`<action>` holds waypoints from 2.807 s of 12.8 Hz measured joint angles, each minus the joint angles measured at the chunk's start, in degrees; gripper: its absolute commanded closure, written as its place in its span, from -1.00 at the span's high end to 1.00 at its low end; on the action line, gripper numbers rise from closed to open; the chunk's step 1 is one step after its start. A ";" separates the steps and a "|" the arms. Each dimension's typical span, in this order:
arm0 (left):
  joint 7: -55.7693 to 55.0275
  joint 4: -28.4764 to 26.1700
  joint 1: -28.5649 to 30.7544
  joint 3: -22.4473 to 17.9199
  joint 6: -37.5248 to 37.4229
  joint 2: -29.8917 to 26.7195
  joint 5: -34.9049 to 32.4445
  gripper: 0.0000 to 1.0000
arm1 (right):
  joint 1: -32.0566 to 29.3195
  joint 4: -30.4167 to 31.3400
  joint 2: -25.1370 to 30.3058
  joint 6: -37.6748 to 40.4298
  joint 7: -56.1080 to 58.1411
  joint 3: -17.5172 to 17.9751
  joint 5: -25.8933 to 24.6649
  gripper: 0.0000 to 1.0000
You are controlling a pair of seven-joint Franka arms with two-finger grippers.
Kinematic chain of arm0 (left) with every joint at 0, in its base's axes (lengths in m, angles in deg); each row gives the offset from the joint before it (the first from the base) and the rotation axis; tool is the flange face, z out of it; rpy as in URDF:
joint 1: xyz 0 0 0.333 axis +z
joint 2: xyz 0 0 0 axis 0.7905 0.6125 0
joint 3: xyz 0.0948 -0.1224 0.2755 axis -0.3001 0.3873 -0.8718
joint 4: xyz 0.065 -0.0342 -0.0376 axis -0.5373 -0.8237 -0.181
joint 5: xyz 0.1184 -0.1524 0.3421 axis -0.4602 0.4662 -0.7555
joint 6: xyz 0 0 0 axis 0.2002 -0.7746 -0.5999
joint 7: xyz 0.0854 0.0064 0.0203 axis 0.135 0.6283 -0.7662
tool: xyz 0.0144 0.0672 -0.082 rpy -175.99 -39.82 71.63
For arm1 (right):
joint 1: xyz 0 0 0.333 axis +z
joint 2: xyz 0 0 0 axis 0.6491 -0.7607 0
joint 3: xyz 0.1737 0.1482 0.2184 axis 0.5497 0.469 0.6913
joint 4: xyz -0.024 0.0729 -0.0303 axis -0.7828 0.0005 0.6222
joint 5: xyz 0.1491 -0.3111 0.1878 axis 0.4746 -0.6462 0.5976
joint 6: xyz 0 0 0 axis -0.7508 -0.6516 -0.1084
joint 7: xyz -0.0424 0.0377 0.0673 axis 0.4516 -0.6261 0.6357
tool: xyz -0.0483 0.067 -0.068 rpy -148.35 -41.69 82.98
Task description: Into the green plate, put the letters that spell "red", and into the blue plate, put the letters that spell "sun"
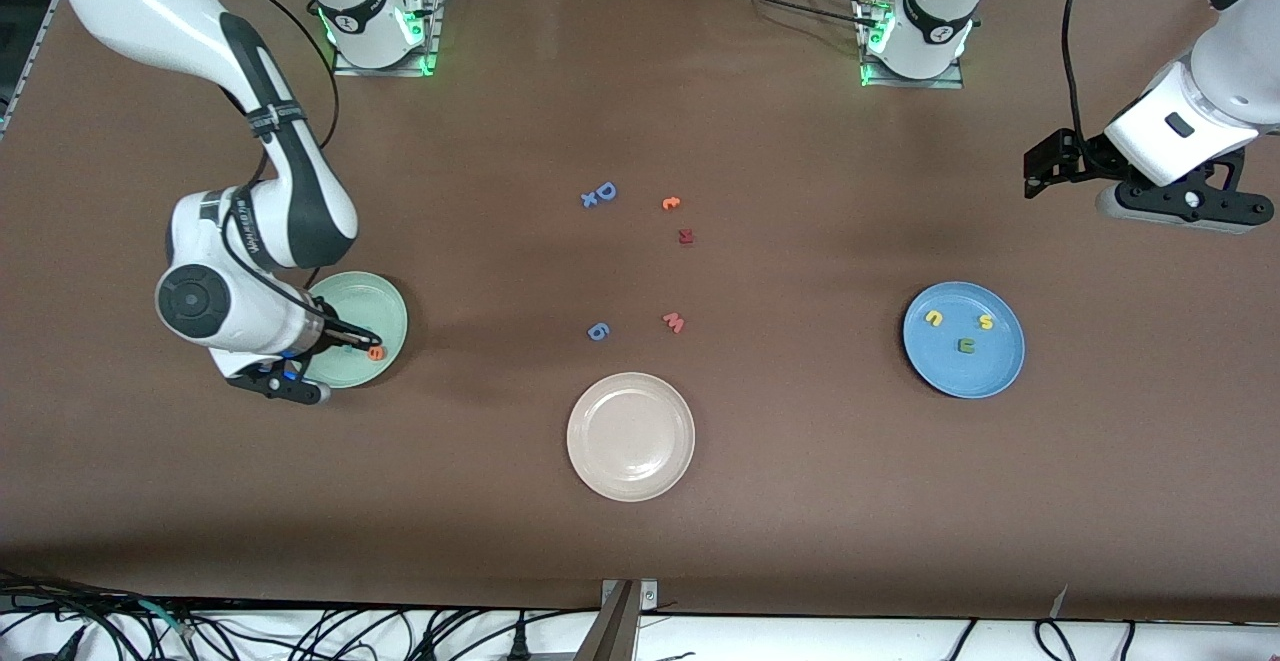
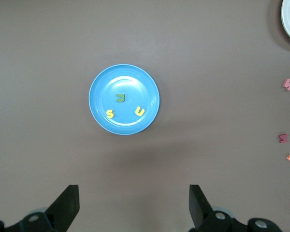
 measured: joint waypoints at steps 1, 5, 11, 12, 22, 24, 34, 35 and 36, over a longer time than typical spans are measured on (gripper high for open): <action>0.00 0.02 0.00 0.00 0.00 0.21 0.00 1.00 | -0.94 0.92 0.36 -0.05 1.48 0.00 0.00 0.48; 0.00 0.16 0.01 -0.23 -0.10 0.27 0.00 1.00 | -1.58 1.48 0.63 -0.22 2.42 0.22 0.00 1.00; 0.00 0.35 -0.31 -0.09 -0.18 0.30 0.00 1.00 | -1.36 1.49 2.33 -0.14 2.46 1.94 0.01 1.00; 0.00 0.35 -0.38 -0.09 -0.18 0.30 0.00 1.00 | -0.99 1.50 2.44 -0.15 2.01 2.35 0.01 1.00; 0.00 0.42 -0.52 -0.09 -0.21 0.39 0.00 1.00 | 0.54 3.61 14.04 7.93 -1.09 2.57 0.01 1.00; 0.00 0.45 -0.57 -0.09 -0.21 0.41 0.00 1.00 | -0.94 3.64 16.95 10.52 -0.40 2.45 0.01 1.00; 0.00 0.55 -0.90 0.97 -0.41 0.44 0.00 1.00 | -4.22 -1.35 23.32 23.56 6.61 2.10 0.02 1.00; 0.00 0.56 -0.90 0.98 -0.45 0.44 0.00 1.00 | -4.34 -1.82 23.68 24.69 7.03 1.94 0.20 1.00; 0.00 0.56 -0.90 0.99 -0.48 0.44 0.00 1.00 | -4.42 -2.29 24.00 25.84 7.18 1.53 0.79 1.00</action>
